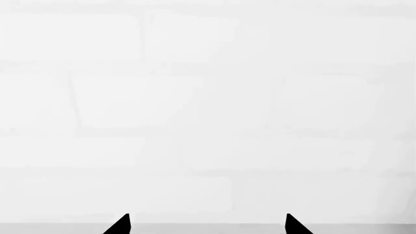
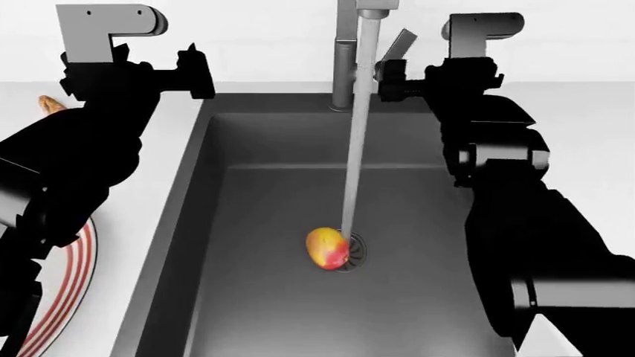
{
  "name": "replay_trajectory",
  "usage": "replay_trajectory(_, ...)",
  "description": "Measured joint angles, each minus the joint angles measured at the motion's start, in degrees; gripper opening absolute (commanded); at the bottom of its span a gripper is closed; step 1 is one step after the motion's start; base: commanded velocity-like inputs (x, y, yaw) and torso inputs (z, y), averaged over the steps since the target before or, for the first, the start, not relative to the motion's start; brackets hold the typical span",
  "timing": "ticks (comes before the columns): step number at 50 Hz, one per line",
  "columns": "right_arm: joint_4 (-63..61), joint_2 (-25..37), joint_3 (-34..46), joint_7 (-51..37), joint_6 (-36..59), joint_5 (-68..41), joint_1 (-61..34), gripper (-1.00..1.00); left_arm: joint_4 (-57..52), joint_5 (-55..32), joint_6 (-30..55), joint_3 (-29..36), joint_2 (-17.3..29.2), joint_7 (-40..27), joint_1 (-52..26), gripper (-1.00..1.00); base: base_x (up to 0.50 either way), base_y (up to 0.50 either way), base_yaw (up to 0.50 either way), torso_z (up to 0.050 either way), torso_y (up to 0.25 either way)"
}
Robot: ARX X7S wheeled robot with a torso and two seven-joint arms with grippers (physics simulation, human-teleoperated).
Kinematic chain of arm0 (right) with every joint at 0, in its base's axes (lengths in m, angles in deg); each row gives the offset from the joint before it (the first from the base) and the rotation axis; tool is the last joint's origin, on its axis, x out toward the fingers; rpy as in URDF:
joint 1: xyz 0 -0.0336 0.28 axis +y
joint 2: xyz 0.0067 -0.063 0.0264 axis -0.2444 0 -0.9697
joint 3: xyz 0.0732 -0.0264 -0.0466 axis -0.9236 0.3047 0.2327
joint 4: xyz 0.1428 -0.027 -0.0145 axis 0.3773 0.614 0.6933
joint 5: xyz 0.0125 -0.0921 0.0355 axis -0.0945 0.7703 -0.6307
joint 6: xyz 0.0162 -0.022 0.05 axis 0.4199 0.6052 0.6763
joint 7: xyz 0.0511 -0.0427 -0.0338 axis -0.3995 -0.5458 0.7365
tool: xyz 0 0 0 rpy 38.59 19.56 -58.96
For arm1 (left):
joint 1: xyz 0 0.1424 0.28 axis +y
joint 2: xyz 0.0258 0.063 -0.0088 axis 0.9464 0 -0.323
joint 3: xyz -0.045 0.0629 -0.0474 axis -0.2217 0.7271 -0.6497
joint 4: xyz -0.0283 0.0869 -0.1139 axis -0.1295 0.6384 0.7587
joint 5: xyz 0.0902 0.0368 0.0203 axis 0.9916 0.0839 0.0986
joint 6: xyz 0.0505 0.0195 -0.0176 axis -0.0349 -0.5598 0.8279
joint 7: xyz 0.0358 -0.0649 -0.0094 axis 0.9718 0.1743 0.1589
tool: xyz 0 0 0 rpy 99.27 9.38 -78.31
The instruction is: Pick the mango from the counter and place it in the sink. Then turn on the sink faucet.
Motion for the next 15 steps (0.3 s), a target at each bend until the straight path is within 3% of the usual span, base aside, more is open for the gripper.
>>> replay_trajectory(15,0.46,2.65,-1.73,-2.67,-0.62,2.94,0.87,1.0,0.07,0.05,0.23,-0.03,-0.05,-0.17,-0.27,1.0,0.0,0.0,0.0,0.0,0.0)
